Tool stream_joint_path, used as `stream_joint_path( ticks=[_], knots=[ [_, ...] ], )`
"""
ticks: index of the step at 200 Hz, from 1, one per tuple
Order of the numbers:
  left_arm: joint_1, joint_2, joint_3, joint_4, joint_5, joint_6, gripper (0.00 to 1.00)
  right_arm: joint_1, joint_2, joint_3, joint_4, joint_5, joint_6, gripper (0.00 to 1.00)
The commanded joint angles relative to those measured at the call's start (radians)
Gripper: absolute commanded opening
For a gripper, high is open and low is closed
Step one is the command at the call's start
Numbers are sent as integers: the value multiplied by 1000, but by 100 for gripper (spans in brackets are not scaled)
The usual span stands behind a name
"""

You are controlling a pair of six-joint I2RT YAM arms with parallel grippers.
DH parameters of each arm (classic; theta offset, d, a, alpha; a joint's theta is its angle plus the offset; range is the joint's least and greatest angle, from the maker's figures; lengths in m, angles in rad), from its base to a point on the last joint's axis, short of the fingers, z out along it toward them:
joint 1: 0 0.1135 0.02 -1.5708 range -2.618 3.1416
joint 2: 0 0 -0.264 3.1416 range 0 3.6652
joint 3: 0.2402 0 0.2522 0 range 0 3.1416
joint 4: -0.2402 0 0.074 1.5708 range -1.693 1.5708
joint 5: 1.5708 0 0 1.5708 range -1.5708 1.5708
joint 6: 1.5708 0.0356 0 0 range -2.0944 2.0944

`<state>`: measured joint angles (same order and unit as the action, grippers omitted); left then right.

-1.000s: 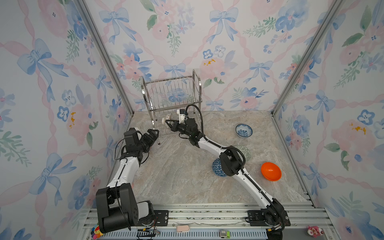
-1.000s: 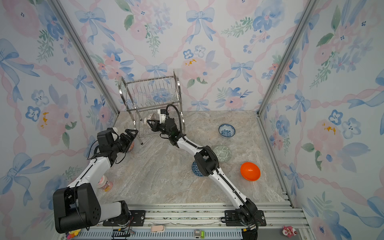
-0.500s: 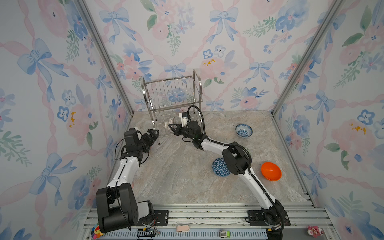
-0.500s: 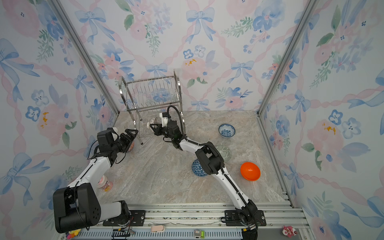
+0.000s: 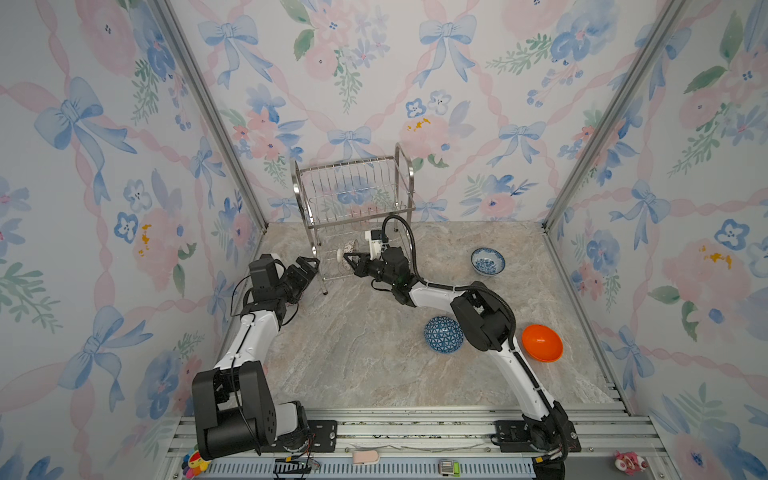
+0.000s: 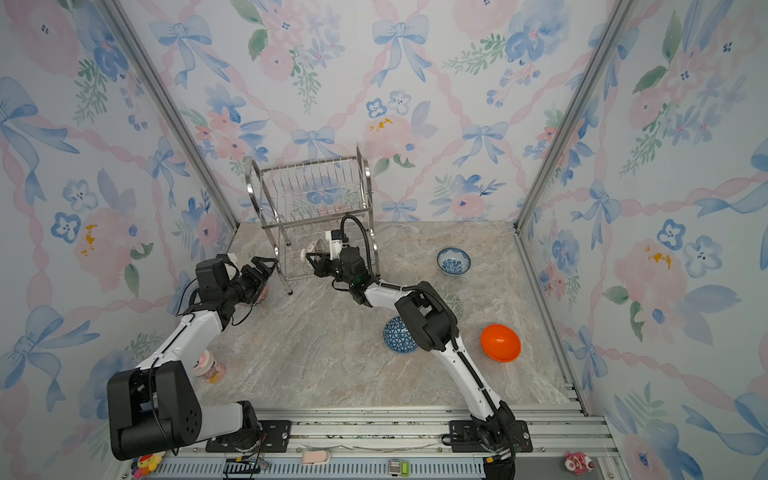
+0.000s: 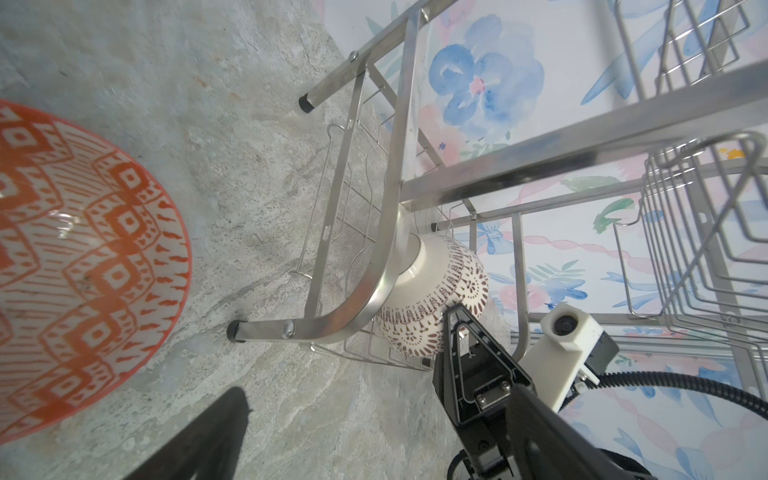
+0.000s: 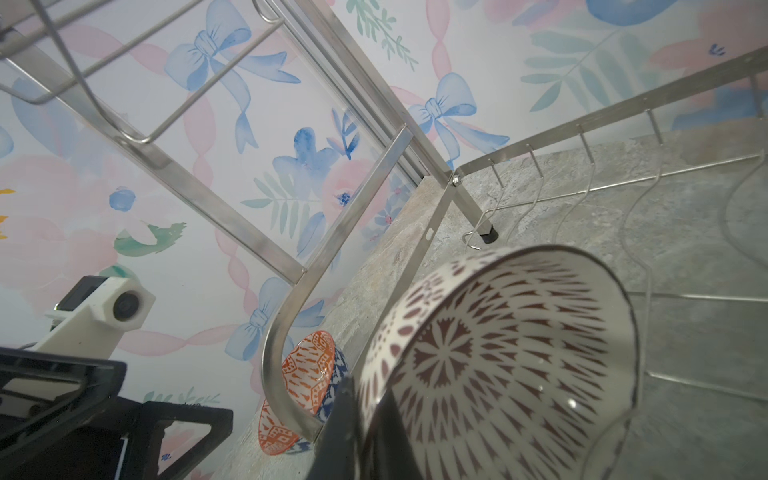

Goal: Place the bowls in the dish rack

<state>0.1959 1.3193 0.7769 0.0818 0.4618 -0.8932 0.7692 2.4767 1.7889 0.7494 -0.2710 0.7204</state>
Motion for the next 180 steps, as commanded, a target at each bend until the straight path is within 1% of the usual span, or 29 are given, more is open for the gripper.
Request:
stream_joint_path(
  ticks=[1,30,59,98,132,180],
  knots=[
    [-16,11,35,16,9,16,98,24,-98,-56,83,51,-18,0],
    [-24,8,42,13,5,16,98,36,-135,-114,103,71,-23,0],
    [-26,4,40,9,3,19,98,22,-129,-115,187,56,6,0],
    [-29,9,41,6,1,25,98,8,-68,-20,248,-1,48,0],
    [-30,15,50,0,1,33,98,6,-18,63,208,-7,42,0],
    [-29,23,52,-1,5,36,98,2,85,231,140,-18,56,0]
  ],
)
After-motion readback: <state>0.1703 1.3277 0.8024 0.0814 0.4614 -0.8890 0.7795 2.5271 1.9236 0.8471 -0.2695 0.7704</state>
